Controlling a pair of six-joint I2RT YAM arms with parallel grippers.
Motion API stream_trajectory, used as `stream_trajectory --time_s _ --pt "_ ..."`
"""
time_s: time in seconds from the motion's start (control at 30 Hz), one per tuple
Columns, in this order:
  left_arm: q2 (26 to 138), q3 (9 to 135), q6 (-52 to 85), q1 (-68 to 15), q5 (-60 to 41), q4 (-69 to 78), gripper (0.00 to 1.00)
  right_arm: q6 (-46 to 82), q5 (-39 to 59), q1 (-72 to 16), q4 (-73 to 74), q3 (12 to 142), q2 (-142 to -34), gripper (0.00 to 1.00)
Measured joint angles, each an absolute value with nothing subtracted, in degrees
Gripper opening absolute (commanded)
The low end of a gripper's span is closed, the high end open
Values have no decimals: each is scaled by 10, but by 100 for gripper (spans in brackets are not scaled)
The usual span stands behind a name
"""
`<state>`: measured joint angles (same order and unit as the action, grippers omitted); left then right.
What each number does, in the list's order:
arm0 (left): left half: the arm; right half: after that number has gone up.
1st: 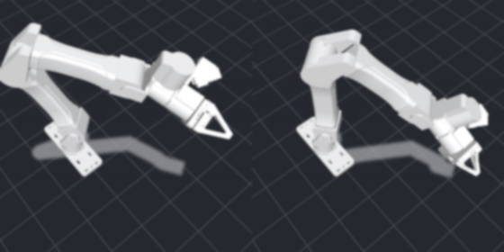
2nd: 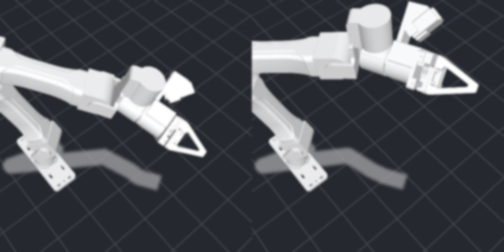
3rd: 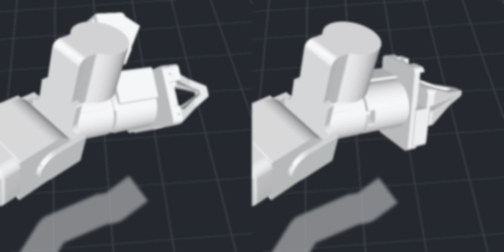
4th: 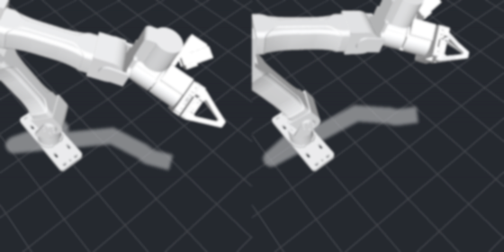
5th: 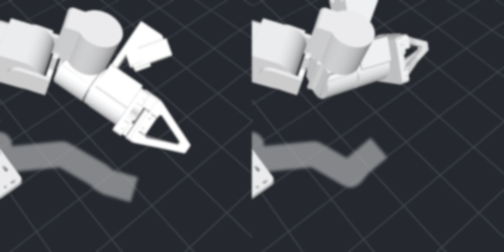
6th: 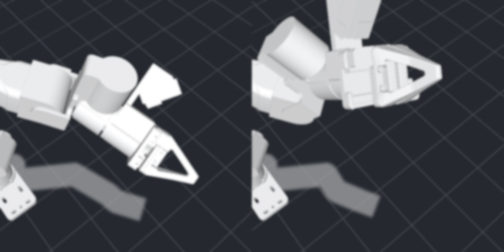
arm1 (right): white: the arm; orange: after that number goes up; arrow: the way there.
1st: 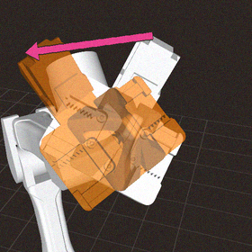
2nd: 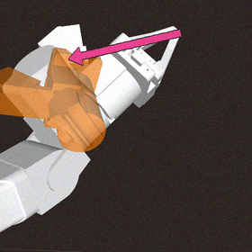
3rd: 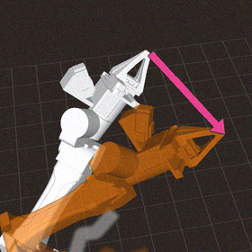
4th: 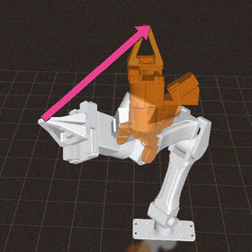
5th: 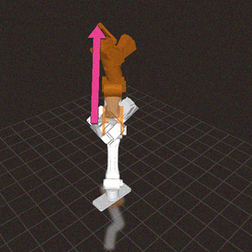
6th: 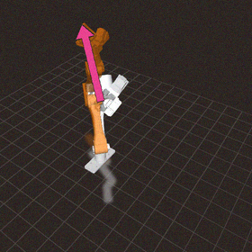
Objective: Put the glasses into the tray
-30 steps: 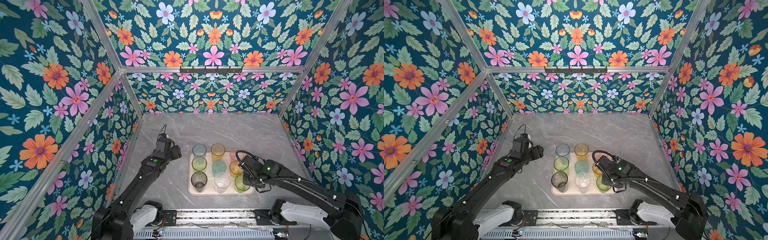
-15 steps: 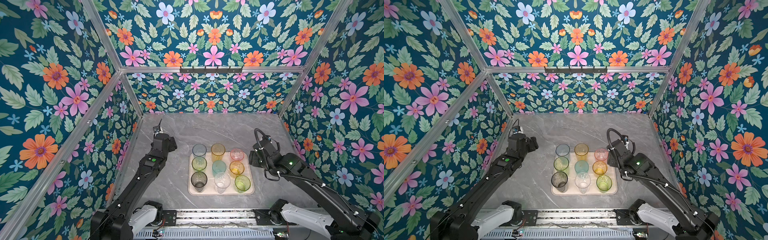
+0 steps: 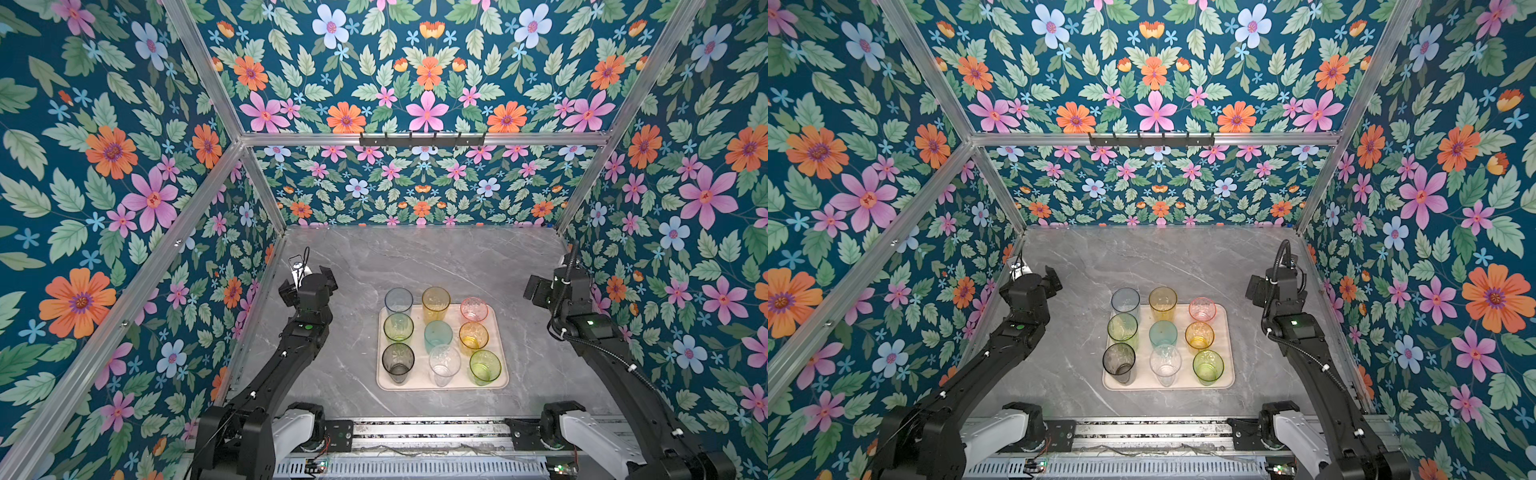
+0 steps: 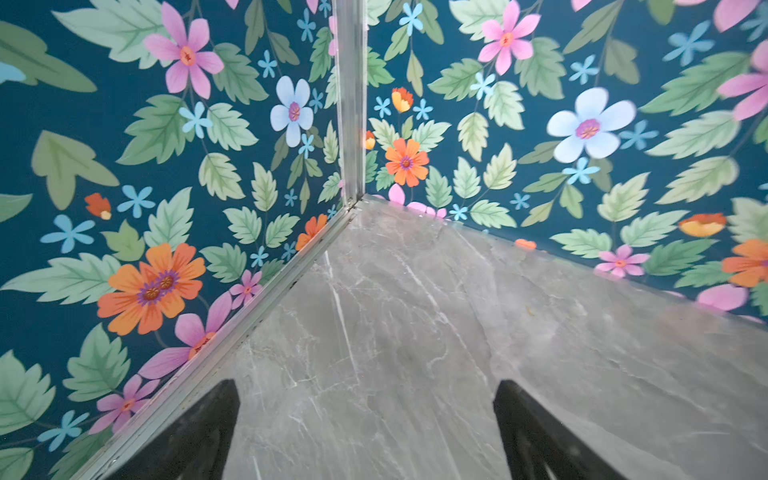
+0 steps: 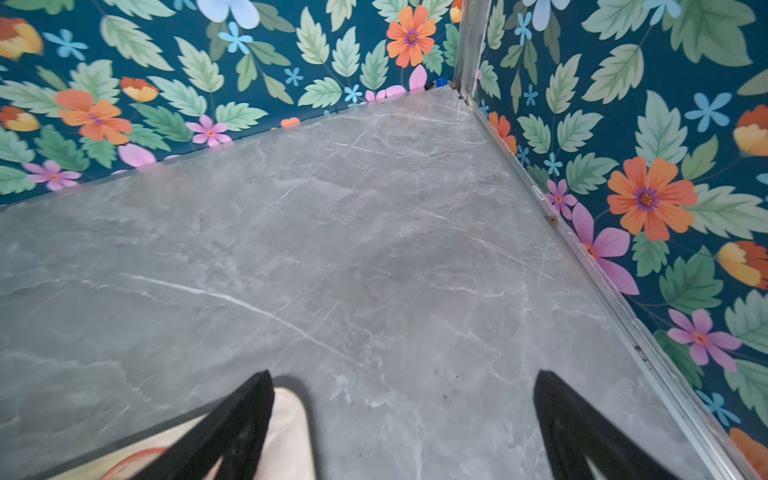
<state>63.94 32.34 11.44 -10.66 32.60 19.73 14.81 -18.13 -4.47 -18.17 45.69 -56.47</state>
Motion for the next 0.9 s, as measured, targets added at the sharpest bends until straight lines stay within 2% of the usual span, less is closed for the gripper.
stream_trajectory --time_s 0.43,0.9 --pt "733 207 43 -39 339 410 99 87 -197 -1 127 299 -674 99" --pt "838 152 56 -9 194 601 99 56 -149 4 273 217 -679 99"
